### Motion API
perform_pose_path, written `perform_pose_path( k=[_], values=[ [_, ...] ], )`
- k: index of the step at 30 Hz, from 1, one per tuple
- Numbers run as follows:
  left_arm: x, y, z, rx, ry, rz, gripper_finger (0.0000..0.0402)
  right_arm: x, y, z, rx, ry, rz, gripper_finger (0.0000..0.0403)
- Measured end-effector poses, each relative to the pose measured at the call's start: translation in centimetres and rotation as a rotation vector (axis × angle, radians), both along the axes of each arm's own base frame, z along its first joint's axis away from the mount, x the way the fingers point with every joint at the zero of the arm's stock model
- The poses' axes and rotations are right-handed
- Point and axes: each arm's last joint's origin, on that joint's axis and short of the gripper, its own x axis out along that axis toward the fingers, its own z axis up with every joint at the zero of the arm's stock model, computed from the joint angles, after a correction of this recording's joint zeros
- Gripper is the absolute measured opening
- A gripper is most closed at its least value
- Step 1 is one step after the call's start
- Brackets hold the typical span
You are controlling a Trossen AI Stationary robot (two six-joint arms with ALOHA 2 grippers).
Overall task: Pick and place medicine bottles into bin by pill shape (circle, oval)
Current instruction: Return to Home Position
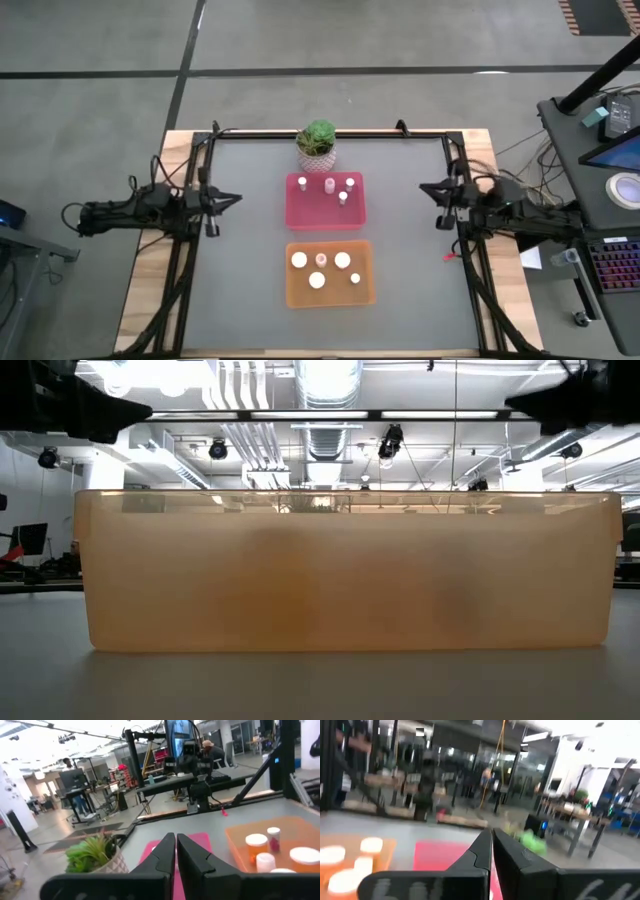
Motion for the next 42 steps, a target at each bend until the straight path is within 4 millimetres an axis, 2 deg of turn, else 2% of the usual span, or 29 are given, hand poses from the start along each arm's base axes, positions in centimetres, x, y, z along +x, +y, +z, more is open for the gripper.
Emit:
perform_pose_path(
  k=[2, 11, 22, 30, 36, 42],
  values=[
    [0.2, 0.0, -0.4, -0.023, -0.006, 0.000, 0.0000, 0.3, 0.0, -1.0, 0.007, 0.034, 0.001, 0.0008],
    [0.4, 0.0, -0.9, -0.114, -0.020, -0.003, 0.0000, 0.9, -0.1, -2.7, 0.024, 0.059, 0.021, 0.0009],
    [1.7, 0.0, -4.6, -0.192, -0.059, -0.008, 0.0000, 1.8, -0.1, -6.0, 0.098, 0.111, 0.061, 0.0009],
    [1.8, 0.0, -5.0, -0.195, -0.040, -0.006, 0.0000, 1.9, -0.1, -6.1, 0.119, 0.116, 0.063, 0.0009],
    [1.8, 0.0, -5.0, -0.190, -0.033, -0.005, 0.0000, 2.0, -0.1, -6.2, 0.230, 0.110, 0.063, 0.0009],
    [1.9, 0.0, -5.2, -0.191, -0.020, -0.004, 0.0000, 2.0, -0.1, -6.2, 0.238, 0.117, 0.063, 0.0009]
  ],
)
